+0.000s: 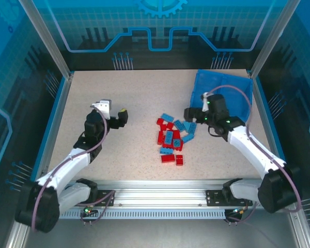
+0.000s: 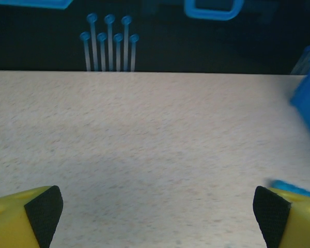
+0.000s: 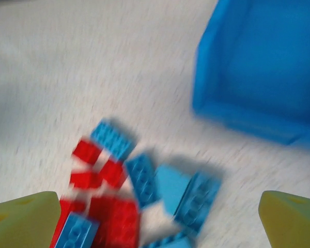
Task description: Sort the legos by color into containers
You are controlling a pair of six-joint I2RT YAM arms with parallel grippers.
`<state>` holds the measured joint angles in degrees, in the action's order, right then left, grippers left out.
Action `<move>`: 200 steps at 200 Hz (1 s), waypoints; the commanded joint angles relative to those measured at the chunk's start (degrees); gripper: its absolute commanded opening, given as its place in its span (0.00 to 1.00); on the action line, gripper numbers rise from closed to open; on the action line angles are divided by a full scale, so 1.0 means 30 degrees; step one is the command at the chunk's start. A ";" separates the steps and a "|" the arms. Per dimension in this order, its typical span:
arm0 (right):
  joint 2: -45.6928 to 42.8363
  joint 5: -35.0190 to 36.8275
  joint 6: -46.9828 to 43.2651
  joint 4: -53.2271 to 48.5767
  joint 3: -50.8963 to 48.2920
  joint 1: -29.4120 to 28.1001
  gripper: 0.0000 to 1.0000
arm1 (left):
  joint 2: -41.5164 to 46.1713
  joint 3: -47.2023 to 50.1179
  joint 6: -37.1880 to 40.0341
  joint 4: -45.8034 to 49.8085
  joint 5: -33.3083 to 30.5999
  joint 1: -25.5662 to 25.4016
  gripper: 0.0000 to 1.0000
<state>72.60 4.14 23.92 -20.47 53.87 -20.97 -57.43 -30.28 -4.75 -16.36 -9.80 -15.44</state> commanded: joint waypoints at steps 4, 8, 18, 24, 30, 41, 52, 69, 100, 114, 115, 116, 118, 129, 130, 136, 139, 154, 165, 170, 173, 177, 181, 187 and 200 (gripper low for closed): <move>0.2502 0.0763 0.2744 -0.4913 0.1367 -0.1258 1.00 | 0.1698 -0.1953 0.0230 0.5513 0.1848 -0.2016 0.99; 0.2958 0.0832 0.2997 -0.5071 0.1537 -0.1312 1.00 | 0.1877 -0.2326 0.0753 0.6151 0.2408 -0.2290 0.99; 0.4056 0.1611 0.3622 -0.5442 0.1922 -0.1307 1.00 | 0.2206 -0.3262 0.2269 0.7807 0.3852 -0.2825 0.99; 0.4706 0.2126 0.3792 -0.5609 0.2162 -0.1250 1.00 | 0.2314 -0.3772 0.3264 0.8759 0.4671 -0.3046 0.99; 0.5217 0.2421 0.3712 -0.5509 0.2302 -0.1164 1.00 | 0.2352 -0.4271 0.4211 0.9664 0.5557 -0.3321 0.99; 0.5970 0.2875 0.3740 -0.5223 0.2347 -0.0981 0.98 | 0.2311 -0.5220 0.5625 1.1200 0.6842 -0.3619 0.99; 0.6365 0.2466 0.3625 -0.4591 0.2056 -0.0768 0.95 | 0.2211 -0.6090 0.6775 1.2656 0.8121 -0.3780 0.99; 0.6702 0.1756 0.3486 -0.3402 0.1264 -0.0523 0.86 | 0.2122 -0.6553 0.8555 1.4006 0.9586 -0.3839 0.99; 0.7571 0.1924 0.3098 -0.3133 0.1194 -0.0275 0.71 | 0.2004 -0.5489 0.9352 1.3282 0.9545 -0.3869 0.99; 0.7726 0.2139 0.2768 -0.2851 0.1131 -0.0191 0.63 | 0.1925 -0.5007 0.9060 1.2616 0.9845 -0.3868 0.99; 0.7730 0.2122 0.2744 -0.2848 0.1124 -0.0175 0.62 | 0.1906 -0.5000 0.9058 1.2609 0.9882 -0.3872 0.99; 0.7747 0.2099 0.2732 -0.2832 0.1135 -0.0166 0.62 | 0.1897 -0.4997 0.9042 1.2591 0.9914 -0.3860 0.99; 0.7796 0.2031 0.2708 -0.2805 0.1143 -0.0138 0.61 | 0.1868 -0.5016 0.9052 1.2606 0.9998 -0.3865 0.99; 0.7969 0.1829 0.2577 -0.2703 0.1150 -0.0010 0.57 | 0.1743 -0.5124 0.9062 1.2764 1.0250 -0.3883 0.99; 0.8013 0.1836 0.2575 -0.2715 0.1133 0.0004 0.56 | 0.1742 -0.5117 0.9059 1.2771 1.0260 -0.3879 0.99; 0.8147 0.1791 0.2523 -0.2630 0.1145 0.0044 0.55 | 0.1741 -0.5078 0.8997 1.2712 1.0269 -0.3889 0.99; 0.8200 0.1740 0.2515 -0.2613 0.1172 0.0072 0.54 | 0.1741 -0.5041 0.8975 1.2681 1.0270 -0.3900 0.99; 0.8529 0.1616 0.2389 -0.2432 0.1176 0.0205 0.51 | 0.1767 -0.5019 0.8913 1.2713 1.0218 -0.3905 0.99; 0.8722 0.1582 0.2188 -0.2081 0.1110 0.0248 0.52 | 0.1818 -0.4984 0.8912 1.2796 1.0178 -0.3894 0.99; 0.8825 0.1517 0.2096 -0.1962 0.1129 0.0307 0.52 | 0.1844 -0.4948 0.8909 1.2806 1.0154 -0.3898 0.99; 0.8889 0.1472 0.2066 -0.1900 0.1155 0.0332 0.52 | 0.1856 -0.4911 0.8909 1.2803 1.0131 -0.3886 0.99; 0.9000 0.1409 0.2036 -0.1828 0.1198 0.0365 0.52 | 0.1858 -0.4897 0.8911 1.2799 1.0109 -0.3904 0.99; 0.9093 0.1339 0.2017 -0.1793 0.1246 0.0424 0.52 | 0.1880 -0.4878 0.8911 1.2799 1.0100 -0.3905 0.99; 0.9258 0.1068 0.2016 -0.1766 0.1328 0.0464 0.52 | 0.1863 -0.4848 0.8908 1.2804 1.0094 -0.3913 0.99; 0.9512 0.0708 0.2077 -0.1706 0.1412 0.0472 0.52 | 0.1821 -0.4881 0.8913 1.2783 1.0007 -0.3930 0.99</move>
<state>97.51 7.84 31.00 -24.93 58.30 -20.60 -52.45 -45.50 21.15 21.26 18.94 -26.81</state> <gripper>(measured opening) 0.523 0.987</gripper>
